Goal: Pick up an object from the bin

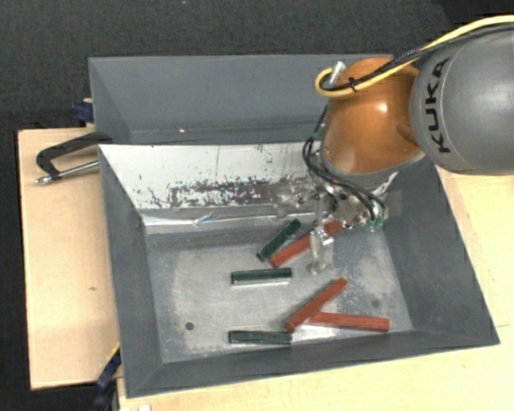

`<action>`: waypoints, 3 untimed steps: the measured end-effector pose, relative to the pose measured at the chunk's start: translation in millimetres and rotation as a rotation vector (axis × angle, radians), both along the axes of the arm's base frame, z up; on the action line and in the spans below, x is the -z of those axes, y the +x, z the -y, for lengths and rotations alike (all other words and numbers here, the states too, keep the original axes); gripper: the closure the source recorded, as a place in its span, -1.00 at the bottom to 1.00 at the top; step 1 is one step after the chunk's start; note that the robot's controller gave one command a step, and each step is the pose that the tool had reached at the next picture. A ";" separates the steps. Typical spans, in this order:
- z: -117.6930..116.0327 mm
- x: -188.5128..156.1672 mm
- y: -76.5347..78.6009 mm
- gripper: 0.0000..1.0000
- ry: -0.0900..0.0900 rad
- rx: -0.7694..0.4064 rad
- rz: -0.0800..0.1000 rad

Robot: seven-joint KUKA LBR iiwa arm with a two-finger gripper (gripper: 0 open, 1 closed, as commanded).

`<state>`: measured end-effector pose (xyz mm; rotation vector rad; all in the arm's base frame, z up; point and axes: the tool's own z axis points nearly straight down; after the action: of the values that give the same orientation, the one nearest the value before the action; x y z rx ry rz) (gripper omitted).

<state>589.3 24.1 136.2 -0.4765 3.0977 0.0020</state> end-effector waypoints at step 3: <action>-3.8 65.0 3.4 1.00 -0.001 -0.241 -0.002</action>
Offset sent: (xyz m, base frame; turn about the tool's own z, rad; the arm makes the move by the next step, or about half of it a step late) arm 0.0021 0.0028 -0.0662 -0.2429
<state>592.7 27.9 71.3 -0.8454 3.0201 0.0015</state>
